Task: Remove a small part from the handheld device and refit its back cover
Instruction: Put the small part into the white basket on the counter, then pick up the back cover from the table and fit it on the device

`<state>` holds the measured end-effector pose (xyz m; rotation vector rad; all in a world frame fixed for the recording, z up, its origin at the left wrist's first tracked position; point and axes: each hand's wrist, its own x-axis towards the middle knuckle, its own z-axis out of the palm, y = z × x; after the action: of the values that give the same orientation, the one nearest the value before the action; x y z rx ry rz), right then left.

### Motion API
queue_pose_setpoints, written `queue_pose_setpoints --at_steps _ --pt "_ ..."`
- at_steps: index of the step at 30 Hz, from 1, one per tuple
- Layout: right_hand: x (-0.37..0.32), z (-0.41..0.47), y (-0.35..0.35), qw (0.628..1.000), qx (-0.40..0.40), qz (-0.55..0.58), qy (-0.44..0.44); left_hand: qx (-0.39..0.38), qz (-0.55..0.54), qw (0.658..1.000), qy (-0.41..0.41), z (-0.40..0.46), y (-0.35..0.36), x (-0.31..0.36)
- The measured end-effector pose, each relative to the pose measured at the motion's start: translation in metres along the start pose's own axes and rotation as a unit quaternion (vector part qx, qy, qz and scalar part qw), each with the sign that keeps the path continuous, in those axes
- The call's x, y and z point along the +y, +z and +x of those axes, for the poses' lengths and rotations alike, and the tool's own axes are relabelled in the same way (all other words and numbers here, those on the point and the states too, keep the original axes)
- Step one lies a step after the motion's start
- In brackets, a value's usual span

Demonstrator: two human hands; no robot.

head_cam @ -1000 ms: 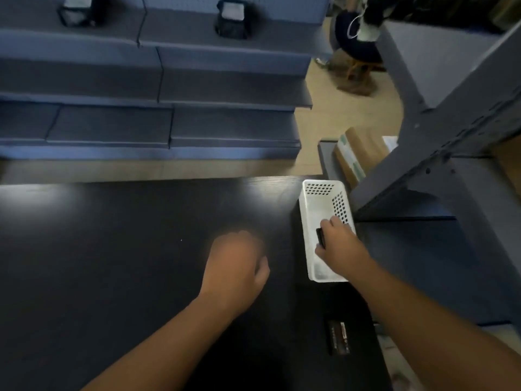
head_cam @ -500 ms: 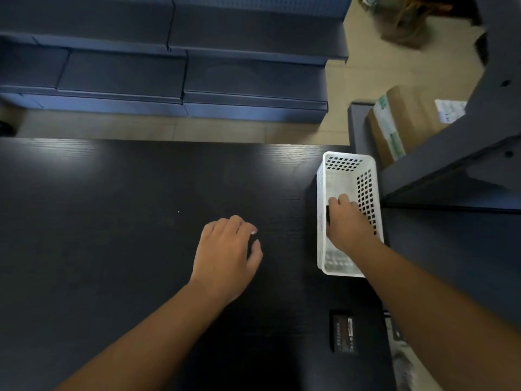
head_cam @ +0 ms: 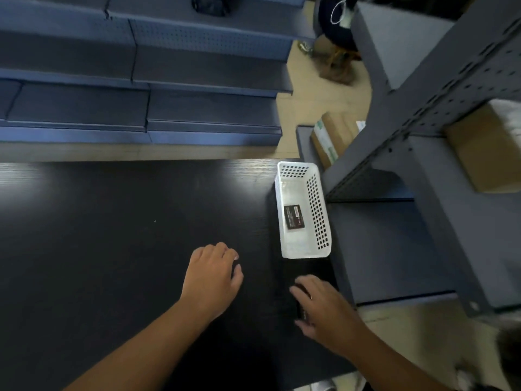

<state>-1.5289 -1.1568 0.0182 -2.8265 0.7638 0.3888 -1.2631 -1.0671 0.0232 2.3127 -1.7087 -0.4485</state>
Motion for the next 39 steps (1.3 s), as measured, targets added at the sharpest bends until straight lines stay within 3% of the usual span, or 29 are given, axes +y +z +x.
queue_pose_setpoints --at_steps 4,6,14,19,23,29,39 --pt "0.01 -0.005 0.039 0.987 -0.157 -0.003 0.043 -0.007 -0.003 1.0 -0.023 -0.02 0.008 -0.004" --pt "0.013 -0.001 0.048 0.981 -0.189 -0.011 0.044 -0.006 0.0 0.999 -0.037 -0.03 0.01 -0.009" --pt "0.016 -0.004 0.061 0.985 -0.165 -0.041 0.03 -0.001 0.013 0.997 -0.078 -0.064 0.005 -0.025" --pt "-0.011 0.018 0.017 0.987 -0.155 -0.05 -0.001 -0.006 0.027 0.995 -0.092 -0.09 -0.014 -0.044" --pt "-0.08 0.063 -0.051 0.987 -0.12 -0.058 -0.09 0.006 0.03 0.994 -0.106 -0.126 -0.049 -0.074" --pt "-0.24 0.11 -0.132 0.967 -0.064 -0.097 -0.227 0.05 0.027 0.986 -0.158 -0.2 -0.105 -0.147" --pt "-0.492 0.172 -0.162 0.947 0.0 -0.104 -0.304 0.124 0.001 0.955 -0.27 -0.354 -0.172 -0.311"
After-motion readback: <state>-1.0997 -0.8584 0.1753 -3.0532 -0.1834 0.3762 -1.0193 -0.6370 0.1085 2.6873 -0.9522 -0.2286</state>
